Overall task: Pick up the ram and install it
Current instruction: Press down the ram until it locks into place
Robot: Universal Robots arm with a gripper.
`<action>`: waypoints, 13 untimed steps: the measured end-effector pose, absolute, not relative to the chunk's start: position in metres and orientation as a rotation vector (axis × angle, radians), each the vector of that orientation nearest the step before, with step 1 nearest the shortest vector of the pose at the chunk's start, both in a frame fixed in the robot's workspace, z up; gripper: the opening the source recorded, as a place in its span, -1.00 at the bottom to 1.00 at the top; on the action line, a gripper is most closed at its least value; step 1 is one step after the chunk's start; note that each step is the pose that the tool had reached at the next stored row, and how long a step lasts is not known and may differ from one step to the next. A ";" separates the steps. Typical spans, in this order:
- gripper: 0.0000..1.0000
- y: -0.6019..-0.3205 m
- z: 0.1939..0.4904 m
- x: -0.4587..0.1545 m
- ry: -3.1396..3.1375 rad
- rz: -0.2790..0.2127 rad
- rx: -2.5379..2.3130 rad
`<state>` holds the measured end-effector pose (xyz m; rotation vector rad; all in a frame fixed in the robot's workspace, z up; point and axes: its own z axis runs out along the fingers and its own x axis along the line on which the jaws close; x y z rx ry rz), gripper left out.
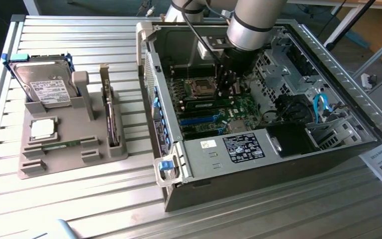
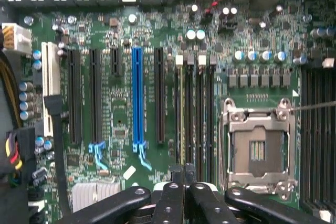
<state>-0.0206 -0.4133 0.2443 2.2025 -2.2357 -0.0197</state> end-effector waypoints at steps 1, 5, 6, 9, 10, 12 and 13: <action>-0.80 -0.413 0.244 -0.024 -2.236 -0.020 2.202; -0.80 -0.413 0.244 -0.034 -2.236 -0.020 2.203; -0.80 -0.413 0.244 -0.037 -2.236 -0.020 2.202; -0.80 -0.413 0.244 -0.040 -2.236 -0.020 2.203; -0.80 -0.413 0.244 -0.040 -2.236 -0.020 2.203; -0.80 -0.413 0.244 -0.040 -2.235 -0.020 2.203; -0.80 -0.413 0.244 -0.040 -2.235 -0.020 2.202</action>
